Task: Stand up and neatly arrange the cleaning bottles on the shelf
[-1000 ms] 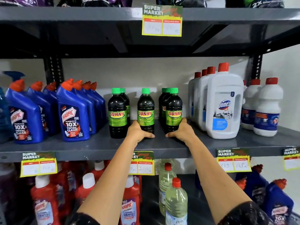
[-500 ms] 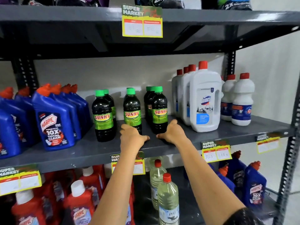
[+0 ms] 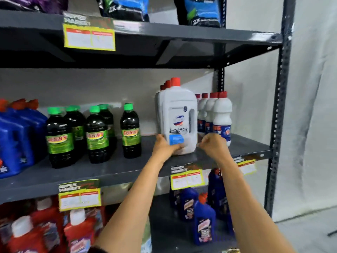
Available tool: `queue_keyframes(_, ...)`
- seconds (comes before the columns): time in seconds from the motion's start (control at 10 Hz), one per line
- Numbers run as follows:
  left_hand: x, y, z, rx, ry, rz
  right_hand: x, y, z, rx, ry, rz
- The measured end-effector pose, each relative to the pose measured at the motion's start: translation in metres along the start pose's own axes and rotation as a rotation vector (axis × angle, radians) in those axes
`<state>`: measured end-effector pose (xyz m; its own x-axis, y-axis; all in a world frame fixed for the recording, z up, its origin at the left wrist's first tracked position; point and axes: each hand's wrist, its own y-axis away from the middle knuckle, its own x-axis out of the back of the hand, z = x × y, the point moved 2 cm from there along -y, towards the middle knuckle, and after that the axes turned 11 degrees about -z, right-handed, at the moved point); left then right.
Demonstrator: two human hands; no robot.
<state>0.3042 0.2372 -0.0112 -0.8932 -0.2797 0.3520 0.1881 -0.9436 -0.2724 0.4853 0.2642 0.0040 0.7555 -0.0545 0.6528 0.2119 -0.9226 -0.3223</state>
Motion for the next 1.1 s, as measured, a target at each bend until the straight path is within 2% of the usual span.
queue_keyframes(0.1,-0.01,-0.021,-0.007,-0.019,0.179,0.024,0.023,-0.014,0.04,-0.105,-0.009,0.094)
queue_keyframes(0.2,-0.008,-0.028,-0.013,-0.078,0.257,-0.007,0.035,-0.032,0.067,-0.153,-0.011,0.052)
queue_keyframes(0.3,-0.005,-0.026,-0.014,-0.097,0.244,-0.06,0.037,-0.051,0.078,-0.091,-0.113,-0.061)
queue_keyframes(0.4,-0.005,-0.023,-0.012,-0.078,0.217,-0.054,0.037,-0.062,0.08,-0.053,-0.159,-0.073)
queue_keyframes(0.6,-0.006,-0.023,-0.012,-0.074,0.186,-0.035,0.031,-0.068,0.084,-0.074,-0.011,-0.018)
queue_keyframes(1.0,0.005,-0.02,-0.013,0.029,0.206,-0.134,0.026,-0.063,0.079,-0.172,0.018,-0.061)
queue_keyframes(1.1,0.017,-0.007,-0.015,0.079,0.01,-0.073,0.035,-0.047,0.057,-0.178,0.083,-0.005)
